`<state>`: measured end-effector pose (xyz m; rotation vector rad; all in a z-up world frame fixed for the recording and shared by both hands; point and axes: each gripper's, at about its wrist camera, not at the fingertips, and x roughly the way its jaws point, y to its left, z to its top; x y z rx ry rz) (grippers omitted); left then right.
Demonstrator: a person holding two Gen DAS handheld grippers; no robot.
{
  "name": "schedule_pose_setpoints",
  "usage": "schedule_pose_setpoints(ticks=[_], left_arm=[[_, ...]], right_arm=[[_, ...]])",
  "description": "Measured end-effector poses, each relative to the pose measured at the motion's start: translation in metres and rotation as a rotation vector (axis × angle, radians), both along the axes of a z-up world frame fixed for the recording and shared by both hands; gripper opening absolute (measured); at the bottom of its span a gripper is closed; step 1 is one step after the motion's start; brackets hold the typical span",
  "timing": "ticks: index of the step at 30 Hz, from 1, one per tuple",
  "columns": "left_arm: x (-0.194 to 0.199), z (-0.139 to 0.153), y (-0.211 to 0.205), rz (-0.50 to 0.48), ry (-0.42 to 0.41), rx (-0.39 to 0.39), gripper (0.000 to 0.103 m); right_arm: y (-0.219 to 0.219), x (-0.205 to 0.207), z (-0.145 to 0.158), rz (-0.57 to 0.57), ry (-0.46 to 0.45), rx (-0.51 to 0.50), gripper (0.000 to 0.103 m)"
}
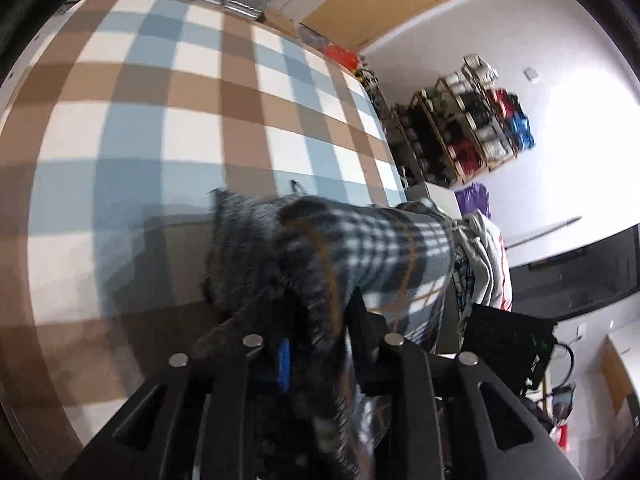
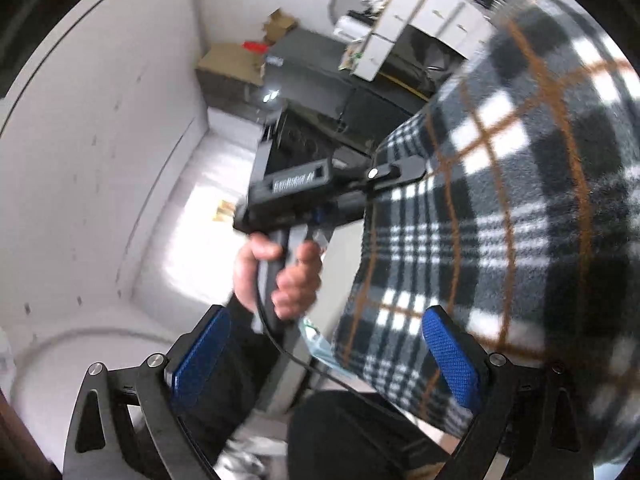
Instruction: Fold large clothes
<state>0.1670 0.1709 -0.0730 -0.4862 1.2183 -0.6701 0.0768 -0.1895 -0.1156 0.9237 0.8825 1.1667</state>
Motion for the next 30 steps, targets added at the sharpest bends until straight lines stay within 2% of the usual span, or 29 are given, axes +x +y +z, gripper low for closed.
schedule_pose_setpoints(ticks=[2,5,8,11,13,15,17,18,19,21,23,25,27,28,29,30], left_arm=[[-0.012,0.006,0.013,0.018,-0.001,-0.008,0.021],[-0.043,0.034,0.026,0.035,-0.078,-0.007,0.021],[-0.077,0.058,0.012,-0.02,-0.146,-0.017,0.021],[-0.111,0.064,-0.021,-0.111,-0.183,-0.031,0.022],[-0.125,0.053,-0.042,-0.167,-0.189,-0.027,0.022],[-0.126,0.035,-0.057,-0.184,-0.178,0.025,0.022],[-0.117,0.004,-0.062,-0.141,-0.134,0.12,0.022],[-0.112,-0.007,-0.059,-0.116,-0.115,0.138,0.022],[-0.104,-0.022,-0.053,-0.081,-0.091,0.134,0.021],[-0.096,-0.033,-0.041,-0.035,-0.07,0.072,0.021],[-0.093,-0.03,-0.039,-0.041,-0.108,0.082,0.02],[-0.092,-0.025,-0.041,-0.056,-0.157,0.12,0.02],[-0.09,-0.024,-0.043,-0.072,-0.171,0.13,0.02],[-0.086,-0.025,-0.041,-0.065,-0.165,0.113,0.02],[-0.083,-0.025,-0.04,-0.064,-0.163,0.101,0.02],[-0.082,-0.024,-0.039,-0.06,-0.168,0.094,0.02]], right_arm=[[0.011,-0.004,-0.001,-0.011,0.052,0.032,0.098],[0.007,0.012,-0.01,-0.035,0.141,0.086,0.098],[0.012,0.032,-0.017,-0.055,0.191,0.124,0.098],[0.018,0.04,-0.021,-0.073,0.238,0.156,0.098],[0.014,0.036,-0.025,-0.082,0.249,0.158,0.098],[0.013,0.033,-0.027,-0.087,0.263,0.16,0.098],[0.005,0.022,-0.025,-0.086,0.269,0.184,0.099],[-0.001,0.02,-0.026,-0.085,0.264,0.197,0.1],[-0.009,0.016,-0.024,-0.089,0.254,0.209,0.1],[-0.019,0.009,-0.008,-0.104,0.201,0.204,0.103],[-0.03,0.0,0.014,-0.155,0.109,0.091,0.103],[-0.034,-0.007,0.039,-0.218,0.004,-0.117,0.103],[-0.025,-0.009,0.068,-0.305,-0.136,-0.463,0.103],[-0.019,-0.007,0.074,-0.322,-0.165,-0.575,0.103],[-0.006,0.002,0.086,-0.332,-0.207,-0.74,0.103],[0.007,0.011,0.093,-0.315,-0.238,-0.833,0.103]])
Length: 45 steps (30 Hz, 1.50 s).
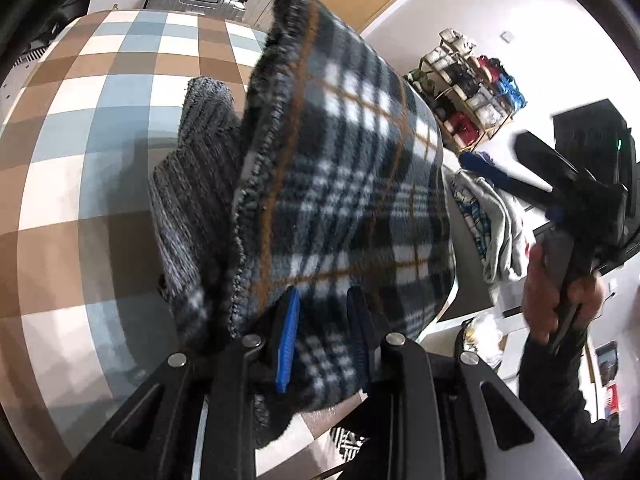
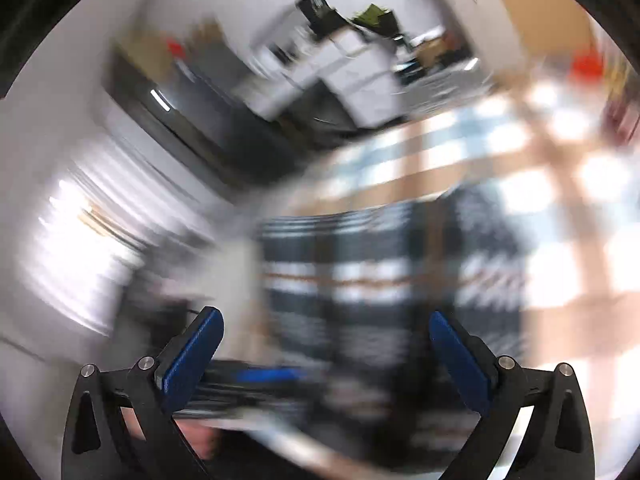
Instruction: Fold large clothes
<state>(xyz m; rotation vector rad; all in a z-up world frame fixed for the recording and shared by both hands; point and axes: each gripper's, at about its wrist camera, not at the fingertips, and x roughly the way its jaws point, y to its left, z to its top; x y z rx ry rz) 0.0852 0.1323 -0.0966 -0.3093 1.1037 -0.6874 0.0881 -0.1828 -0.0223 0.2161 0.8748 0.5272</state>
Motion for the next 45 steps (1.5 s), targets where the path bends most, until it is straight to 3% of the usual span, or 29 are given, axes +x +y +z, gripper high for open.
schedule_pose_setpoints(ticks=[4,9,12,16,22,26,30,32,34,40,43,45], left_arm=[[-0.001,-0.012,0.01,0.015,-0.015,-0.068,0.02],[-0.003,-0.018,0.025,-0.001,-0.018,-0.094,0.015],[-0.002,-0.024,0.029,-0.008,-0.016,-0.102,0.014],[0.001,-0.029,0.037,0.022,0.006,-0.143,0.014],[0.001,-0.027,0.034,0.033,-0.004,-0.124,0.014],[-0.001,-0.031,0.03,0.043,0.031,-0.175,0.014],[-0.003,-0.028,0.024,0.051,0.014,-0.146,0.014],[-0.003,-0.028,0.022,0.058,0.013,-0.143,0.014],[-0.003,-0.028,0.021,0.064,0.016,-0.145,0.014],[-0.006,-0.029,0.02,0.078,0.0,-0.134,0.014],[-0.006,-0.028,0.016,0.07,-0.018,-0.116,0.014],[-0.006,-0.027,0.014,0.061,-0.028,-0.103,0.014]], right_arm=[[0.058,0.047,0.008,0.076,0.077,-0.265,0.103],[0.108,0.09,-0.037,0.125,0.222,-0.599,0.103],[0.116,0.1,-0.072,0.127,0.296,-0.725,0.103],[0.134,0.117,-0.092,0.143,0.329,-0.797,0.103],[0.131,0.122,-0.1,0.155,0.364,-0.792,0.103],[0.119,0.113,-0.07,0.188,0.334,-0.74,0.103],[0.087,0.096,0.003,0.148,0.256,-0.516,0.103],[0.067,0.082,0.026,0.171,0.298,-0.386,0.103],[0.057,0.072,0.031,0.188,0.34,-0.346,0.103],[0.045,0.087,-0.035,0.126,0.555,-0.378,0.103],[0.05,0.1,-0.057,0.127,0.566,-0.415,0.103],[0.051,0.11,-0.066,0.118,0.591,-0.389,0.103]])
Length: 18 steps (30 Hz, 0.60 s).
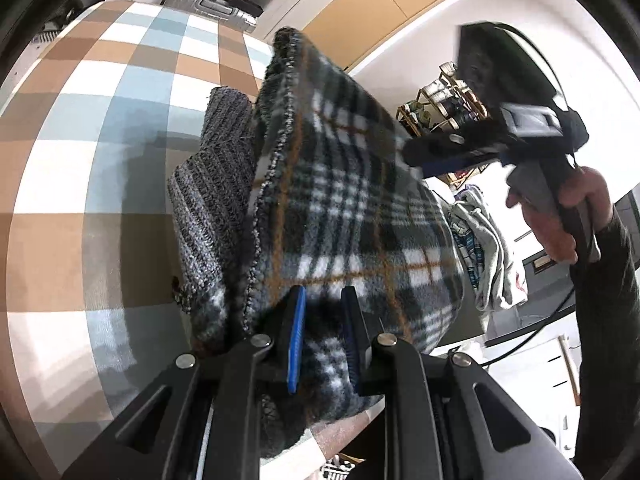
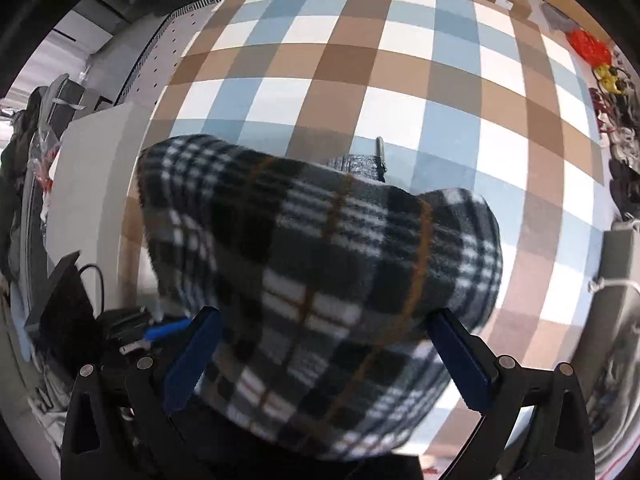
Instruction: Fold large clothes
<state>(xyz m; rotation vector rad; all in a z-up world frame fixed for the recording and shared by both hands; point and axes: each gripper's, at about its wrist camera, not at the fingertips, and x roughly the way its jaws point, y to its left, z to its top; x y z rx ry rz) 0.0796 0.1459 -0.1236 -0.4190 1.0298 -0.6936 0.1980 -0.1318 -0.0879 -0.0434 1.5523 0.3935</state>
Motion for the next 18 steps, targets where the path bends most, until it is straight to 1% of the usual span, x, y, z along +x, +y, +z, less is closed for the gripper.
schedule_pose_setpoints(ticks=[3,6,9,12,14,15,16,18], left_arm=[[0.002,0.0,-0.002,-0.012,-0.001,0.002,0.014],[0.004,0.0,-0.003,-0.022,-0.001,0.005,0.014],[0.005,0.001,-0.005,-0.028,-0.009,0.016,0.014],[0.006,0.0,-0.004,-0.028,-0.002,0.007,0.014],[0.005,-0.001,-0.003,-0.026,0.008,-0.006,0.014],[0.004,-0.001,-0.002,-0.022,0.011,-0.01,0.014],[0.003,-0.002,-0.001,-0.017,0.012,-0.009,0.014],[0.003,-0.002,0.001,-0.013,0.019,-0.013,0.014]], right_arm=[[0.008,0.009,-0.014,0.034,0.034,-0.015,0.103],[0.019,0.014,-0.033,0.079,0.04,-0.065,0.103],[0.026,0.02,-0.039,0.092,0.04,-0.083,0.103],[0.027,0.021,-0.04,0.096,0.024,-0.083,0.103],[0.026,0.017,-0.037,0.089,0.003,-0.078,0.103],[0.025,0.015,-0.031,0.089,0.005,-0.081,0.103],[0.025,0.011,-0.02,0.101,0.01,-0.077,0.103],[0.018,0.005,0.012,0.098,0.0,-0.013,0.103]])
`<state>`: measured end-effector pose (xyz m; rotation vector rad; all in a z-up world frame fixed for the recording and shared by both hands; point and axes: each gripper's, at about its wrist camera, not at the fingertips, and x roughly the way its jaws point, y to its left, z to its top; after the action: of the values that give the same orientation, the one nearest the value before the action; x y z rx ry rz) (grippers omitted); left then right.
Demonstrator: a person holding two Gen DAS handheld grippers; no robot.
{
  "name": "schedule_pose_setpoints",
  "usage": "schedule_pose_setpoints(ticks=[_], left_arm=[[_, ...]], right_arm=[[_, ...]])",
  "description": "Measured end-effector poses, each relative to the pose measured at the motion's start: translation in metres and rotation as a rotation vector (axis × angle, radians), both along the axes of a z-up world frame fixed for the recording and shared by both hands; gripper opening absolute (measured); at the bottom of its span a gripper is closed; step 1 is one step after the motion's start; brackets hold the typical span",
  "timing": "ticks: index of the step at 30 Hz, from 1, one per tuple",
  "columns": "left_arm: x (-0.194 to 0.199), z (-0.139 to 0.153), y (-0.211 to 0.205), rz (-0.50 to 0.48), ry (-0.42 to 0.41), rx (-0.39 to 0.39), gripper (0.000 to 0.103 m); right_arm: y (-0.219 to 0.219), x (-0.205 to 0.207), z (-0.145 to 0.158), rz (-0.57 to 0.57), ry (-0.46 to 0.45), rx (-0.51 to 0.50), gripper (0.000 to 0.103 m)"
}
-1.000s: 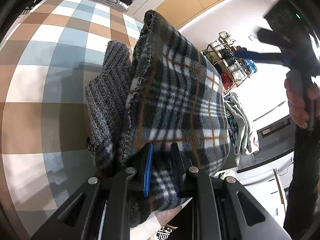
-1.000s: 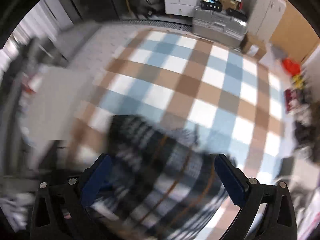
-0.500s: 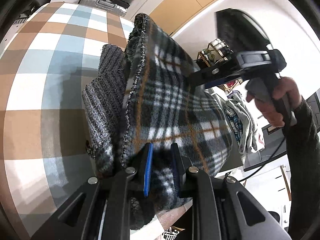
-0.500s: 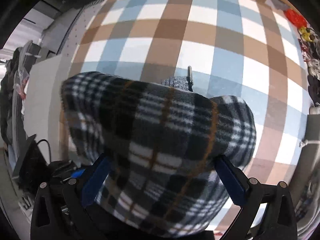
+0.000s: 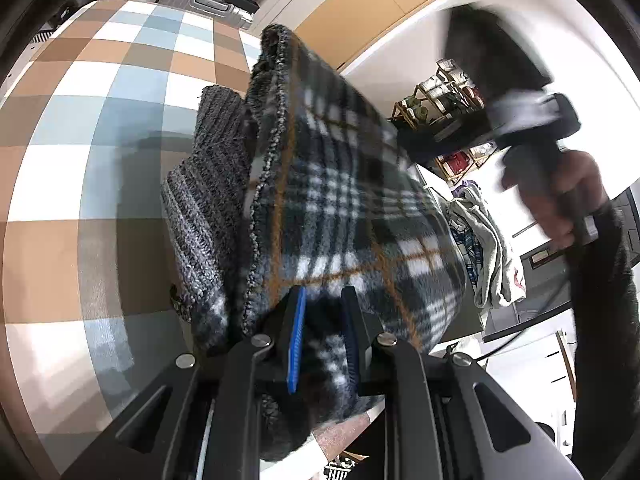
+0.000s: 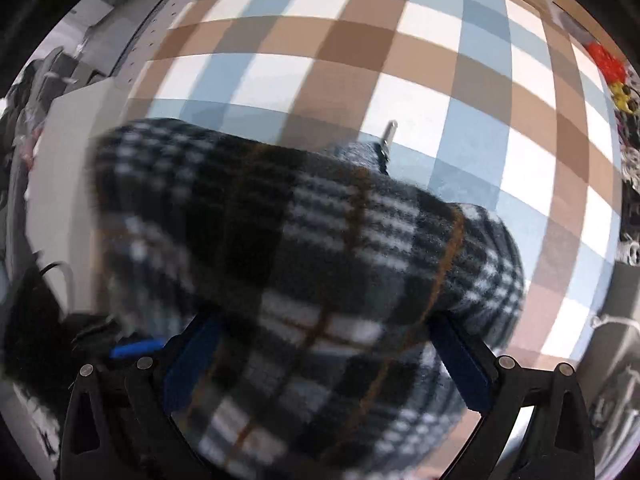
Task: Fold large clothes
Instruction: 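Hold the folded bundle with the left gripper while the right gripper releases and withdraws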
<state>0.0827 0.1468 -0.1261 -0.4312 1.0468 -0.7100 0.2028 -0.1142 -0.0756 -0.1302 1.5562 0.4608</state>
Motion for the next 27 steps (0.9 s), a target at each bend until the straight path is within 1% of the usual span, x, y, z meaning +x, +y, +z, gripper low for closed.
schedule_pose_setpoints(ticks=[2,3,4,6,7,9,12,13,16,19,21,22,25,27], left_arm=[[0.001,-0.001,0.0,0.003,0.01,-0.008,0.014],[0.002,-0.001,0.001,0.007,0.012,-0.007,0.014],[0.002,-0.001,0.001,0.008,0.012,-0.007,0.014],[0.003,-0.002,0.0,0.012,0.013,-0.006,0.014],[0.003,-0.002,0.0,0.012,0.011,-0.004,0.014],[0.002,-0.003,0.002,0.011,0.005,0.001,0.014],[0.001,-0.003,-0.004,0.003,-0.011,0.021,0.014],[0.0,-0.002,-0.007,0.004,-0.017,0.033,0.014],[0.001,0.0,-0.011,0.008,-0.036,0.066,0.014],[0.002,0.001,-0.013,0.007,-0.034,0.074,0.014],[0.003,0.0,-0.013,0.009,-0.033,0.073,0.014],[0.003,0.0,-0.012,0.01,-0.033,0.073,0.014],[0.003,-0.002,-0.014,0.007,-0.018,0.055,0.014],[0.002,-0.004,-0.014,0.005,-0.005,0.032,0.014]], right_arm=[[-0.009,-0.004,0.045,-0.026,-0.047,0.162,0.103],[-0.012,-0.005,0.057,-0.037,-0.055,0.217,0.103],[-0.012,-0.007,0.066,-0.049,-0.04,0.269,0.103],[-0.004,-0.008,0.065,-0.049,0.015,0.305,0.103],[-0.001,-0.009,0.059,-0.051,0.035,0.302,0.103],[0.007,-0.009,0.039,-0.047,0.074,0.261,0.103],[0.012,-0.004,-0.008,-0.061,0.136,0.175,0.103],[0.011,-0.001,-0.02,-0.065,0.141,0.152,0.103],[0.017,0.008,-0.029,-0.05,0.116,0.137,0.103],[0.028,0.007,-0.034,0.0,0.107,0.092,0.103],[0.033,0.006,-0.036,0.009,0.089,0.069,0.103],[0.036,0.004,-0.037,0.008,0.07,0.06,0.103],[0.048,-0.01,-0.034,0.03,-0.004,-0.008,0.103],[0.045,-0.017,-0.026,0.057,-0.003,-0.037,0.103]])
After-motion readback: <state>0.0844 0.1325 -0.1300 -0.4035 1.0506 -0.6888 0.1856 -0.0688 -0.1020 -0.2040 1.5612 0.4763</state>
